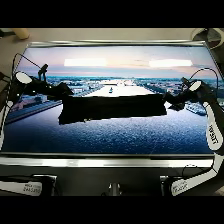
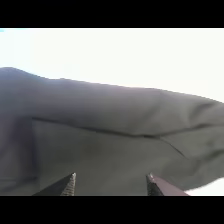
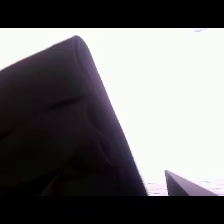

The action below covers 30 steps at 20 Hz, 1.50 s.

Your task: Fold the shirts.

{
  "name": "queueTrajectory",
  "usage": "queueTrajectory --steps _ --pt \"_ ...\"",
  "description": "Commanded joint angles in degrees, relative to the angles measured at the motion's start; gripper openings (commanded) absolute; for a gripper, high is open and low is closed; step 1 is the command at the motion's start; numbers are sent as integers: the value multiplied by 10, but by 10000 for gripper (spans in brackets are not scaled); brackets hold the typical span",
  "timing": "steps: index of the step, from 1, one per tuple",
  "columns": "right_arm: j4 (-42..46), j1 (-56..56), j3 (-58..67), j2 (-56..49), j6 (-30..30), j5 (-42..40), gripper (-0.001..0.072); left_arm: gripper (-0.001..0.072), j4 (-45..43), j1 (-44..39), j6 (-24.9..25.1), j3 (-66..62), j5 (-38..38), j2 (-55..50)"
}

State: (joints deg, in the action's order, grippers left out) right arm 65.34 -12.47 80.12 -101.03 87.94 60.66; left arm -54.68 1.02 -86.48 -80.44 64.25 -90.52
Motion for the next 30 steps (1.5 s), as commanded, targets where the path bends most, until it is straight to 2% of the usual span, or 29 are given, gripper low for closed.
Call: queueTrajectory --steps 1,2,3,4,5,6,9,12,15,17,19,21,22,24,27,30 --pt "-92 4 3 -41 -19 27 689 530 7 -46 6 -5 7 12" --pt "-114 11 3 -48 -19 26 611 515 7 -66 3 -5 1 12" --pt "-127 18 3 -51 -19 28 407 441 7 -84 3 -5 -10 12" --pt "-138 23 3 -49 -23 25 29 307 7 -103 3 -5 -28 10" --pt "-155 24 5 -40 -38 26 26 78 7 -121 1 -5 -50 7" --pt "-173 24 5 -24 -65 28 26 33 7 -141 -10 -5 -82 0" --pt "-185 23 5 64 -76 50 23 33 22 -205 -76 -5 -172 -42" --pt "-186 29 5 162 -59 134 23 33 139 -267 -71 -6 -223 -110" --pt "-187 45 5 254 -26 211 23 32 280 -336 -32 -6 -264 -176" --pt "-186 45 5 307 9 228 23 32 383 -382 1 -7 -290 -207" --pt "-186 45 5 347 29 226 23 32 447 -403 56 -10 -310 -218" --pt "-190 45 4 358 33 212 22 31 438 -388 101 -11 -334 -193" --pt "-195 51 3 352 37 198 22 30 403 -368 106 -11 -336 -169" --pt "-208 85 3 329 38 136 22 30 290 -309 99 -11 -328 -98" --pt "-268 196 4 260 28 -1 22 31 140 -199 64 -11 -306 32" --pt "-386 328 4 150 -14 -113 23 31 90 -93 52 -11 -301 162"
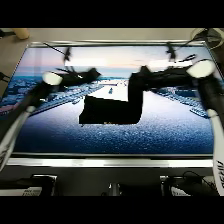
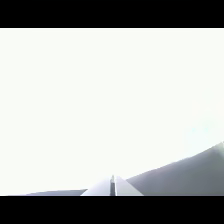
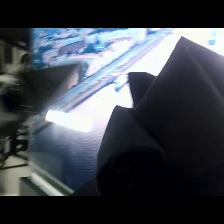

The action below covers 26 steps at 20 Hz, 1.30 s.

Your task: Fold the shirts.

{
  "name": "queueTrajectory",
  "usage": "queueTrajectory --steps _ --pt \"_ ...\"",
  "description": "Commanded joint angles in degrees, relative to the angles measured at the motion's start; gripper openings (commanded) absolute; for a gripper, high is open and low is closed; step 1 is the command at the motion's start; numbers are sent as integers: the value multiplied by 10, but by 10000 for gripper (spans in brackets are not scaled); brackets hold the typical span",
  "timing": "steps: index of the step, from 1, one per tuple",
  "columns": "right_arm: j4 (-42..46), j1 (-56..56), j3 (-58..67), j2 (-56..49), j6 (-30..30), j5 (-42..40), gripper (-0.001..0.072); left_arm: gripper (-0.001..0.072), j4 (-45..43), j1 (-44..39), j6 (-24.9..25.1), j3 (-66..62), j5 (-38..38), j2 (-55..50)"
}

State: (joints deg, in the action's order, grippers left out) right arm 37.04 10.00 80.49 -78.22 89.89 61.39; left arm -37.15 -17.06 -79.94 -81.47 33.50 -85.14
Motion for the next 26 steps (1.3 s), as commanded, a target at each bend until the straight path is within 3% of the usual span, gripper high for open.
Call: queueTrajectory --steps 1,2,3,4,5,7,10,14,15,18,21,22,23,24,25,26 --pt "-151 146 0 -121 -59 -151 24 31 -85 118 -17 0 9 148" --pt "-187 180 0 -159 -76 -177 27 31 -85 141 -17 0 17 179" --pt "-226 205 3 -196 -96 -186 142 31 -86 162 -17 0 33 207" --pt "-274 213 5 -225 -129 -181 531 31 -86 177 -17 0 53 229" --pt "-308 209 5 -239 -174 -156 682 31 -89 189 -15 2 79 247" --pt "-270 163 4 -234 -185 -92 680 32 -131 196 -15 10 132 272" --pt "-136 35 4 -194 -106 38 680 31 -176 195 -15 46 201 285" --pt "235 -103 0 -153 23 131 669 32 -176 194 -15 108 207 285" --pt "276 -106 -11 -159 26 143 668 32 -175 192 -15 119 205 285" --pt "212 -79 -35 -204 -21 123 671 32 -175 172 -15 145 194 285" --pt "119 -36 -35 -251 -28 59 667 32 -175 153 -16 148 194 285" --pt "89 -23 -35 -261 -30 43 605 32 -175 150 -16 148 194 285" --pt "60 -15 -35 -267 -34 29 495 32 -175 150 -17 148 194 285" --pt "28 -15 -35 -267 -62 21 301 32 -175 151 -17 148 194 285" --pt "9 -24 -27 -264 -82 19 24 32 -175 151 -17 148 194 285" --pt "6 -39 -11 -263 -81 21 24 32 -175 151 -17 148 194 285"
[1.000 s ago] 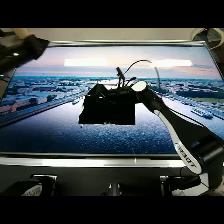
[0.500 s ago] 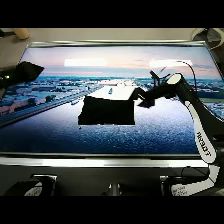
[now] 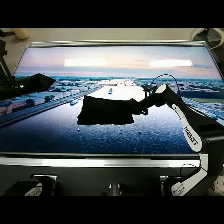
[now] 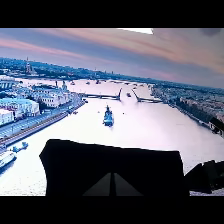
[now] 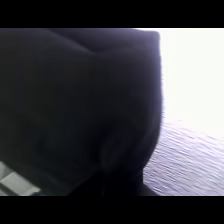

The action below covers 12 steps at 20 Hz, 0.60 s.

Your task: Fold the shirts.

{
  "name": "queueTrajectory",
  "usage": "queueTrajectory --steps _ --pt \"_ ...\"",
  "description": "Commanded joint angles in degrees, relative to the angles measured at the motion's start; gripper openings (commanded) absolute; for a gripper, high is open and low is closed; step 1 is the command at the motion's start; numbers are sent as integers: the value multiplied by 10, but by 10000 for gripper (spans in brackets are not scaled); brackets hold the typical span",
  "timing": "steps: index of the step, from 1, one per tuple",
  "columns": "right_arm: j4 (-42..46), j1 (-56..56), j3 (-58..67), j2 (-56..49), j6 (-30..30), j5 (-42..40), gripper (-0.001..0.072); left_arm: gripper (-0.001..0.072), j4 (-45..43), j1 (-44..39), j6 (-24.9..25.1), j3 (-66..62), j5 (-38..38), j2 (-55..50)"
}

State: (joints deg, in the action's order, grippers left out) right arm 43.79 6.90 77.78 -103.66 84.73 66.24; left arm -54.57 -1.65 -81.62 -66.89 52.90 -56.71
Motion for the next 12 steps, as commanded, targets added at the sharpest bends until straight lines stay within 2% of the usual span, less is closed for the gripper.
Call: queueTrajectory --steps 1,6,12 --pt "-61 -34 41 -6 -30 -15 24 32 -1 -3 0 2 0 0" --pt "-33 -255 115 52 -13 61 24 32 -1 -3 0 2 0 0" --pt "105 -534 115 115 49 209 25 32 0 -6 0 2 0 0"
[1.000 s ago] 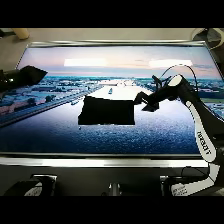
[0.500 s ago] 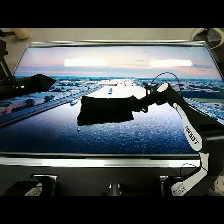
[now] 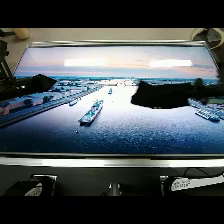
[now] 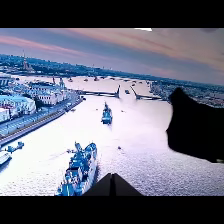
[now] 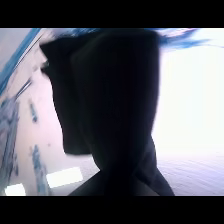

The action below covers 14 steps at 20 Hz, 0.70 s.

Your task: Fold the shirts.

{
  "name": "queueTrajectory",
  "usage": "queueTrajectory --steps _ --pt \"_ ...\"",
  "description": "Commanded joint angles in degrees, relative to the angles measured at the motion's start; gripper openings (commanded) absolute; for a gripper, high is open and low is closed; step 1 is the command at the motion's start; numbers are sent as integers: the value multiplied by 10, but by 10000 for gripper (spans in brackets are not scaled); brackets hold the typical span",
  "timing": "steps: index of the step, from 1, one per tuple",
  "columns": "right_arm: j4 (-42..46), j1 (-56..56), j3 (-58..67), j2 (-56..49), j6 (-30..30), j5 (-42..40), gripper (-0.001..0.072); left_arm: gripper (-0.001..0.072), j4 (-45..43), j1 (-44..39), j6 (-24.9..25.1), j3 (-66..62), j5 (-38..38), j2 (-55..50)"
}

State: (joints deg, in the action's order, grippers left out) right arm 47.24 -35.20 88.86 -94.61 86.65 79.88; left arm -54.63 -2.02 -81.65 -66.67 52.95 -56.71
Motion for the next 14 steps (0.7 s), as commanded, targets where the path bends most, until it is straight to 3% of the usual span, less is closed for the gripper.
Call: queueTrajectory --steps 1,5,11,14 --pt "118 -141 4 32 43 88 25 32 1 -2 0 0 0 0" --pt "288 -198 -64 70 88 101 24 32 1 -14 1 0 0 0" --pt "282 -202 -294 149 146 -7 24 32 0 -21 2 0 -1 0" --pt "329 -202 -355 176 156 -24 24 32 0 -21 2 0 -1 0"
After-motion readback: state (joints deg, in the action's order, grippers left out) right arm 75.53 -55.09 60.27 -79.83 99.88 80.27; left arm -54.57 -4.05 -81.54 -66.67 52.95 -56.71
